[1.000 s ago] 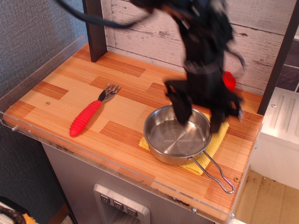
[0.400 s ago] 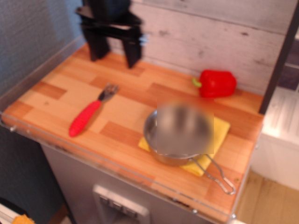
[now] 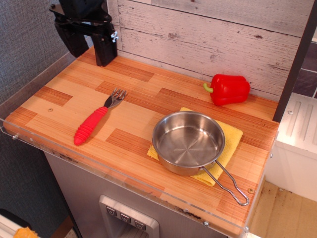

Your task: Put the pot on the cloth.

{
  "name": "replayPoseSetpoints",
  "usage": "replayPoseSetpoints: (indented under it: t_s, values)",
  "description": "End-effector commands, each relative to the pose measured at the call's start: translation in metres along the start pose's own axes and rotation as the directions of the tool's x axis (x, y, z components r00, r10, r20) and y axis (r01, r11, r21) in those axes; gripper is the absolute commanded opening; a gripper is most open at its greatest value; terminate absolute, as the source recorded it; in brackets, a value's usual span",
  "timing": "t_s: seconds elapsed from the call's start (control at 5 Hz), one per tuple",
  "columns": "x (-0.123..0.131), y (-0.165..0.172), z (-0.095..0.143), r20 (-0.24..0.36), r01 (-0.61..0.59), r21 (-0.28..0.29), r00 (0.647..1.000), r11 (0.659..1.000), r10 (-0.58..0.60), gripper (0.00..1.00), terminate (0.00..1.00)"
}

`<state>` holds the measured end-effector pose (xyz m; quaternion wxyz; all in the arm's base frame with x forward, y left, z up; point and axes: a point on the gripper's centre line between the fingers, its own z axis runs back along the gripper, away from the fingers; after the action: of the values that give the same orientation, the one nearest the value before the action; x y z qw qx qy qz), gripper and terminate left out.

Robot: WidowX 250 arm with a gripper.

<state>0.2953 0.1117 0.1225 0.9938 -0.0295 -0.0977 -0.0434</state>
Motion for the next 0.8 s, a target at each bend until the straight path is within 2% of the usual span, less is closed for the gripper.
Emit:
replayPoseSetpoints:
  t_s: [0.0,0.2,0.4,0.6]
  values:
    - [0.0028,0.0104,0.0214,0.027,0.007,0.079,1.000,0.997,-0.009,1.00,0.00]
    - [0.0015,0.0120,0.0207,0.000,-0.043,0.107,0.999,0.993,0.043,1.00,0.00]
    - [-0.0007,0.0128,0.0187,-0.049,-0.028,0.090,0.998,0.995,0.033,1.00,0.00]
    - [-0.0007,0.0128,0.0187,-0.049,-0.028,0.090,0.998,0.995,0.033,1.00,0.00]
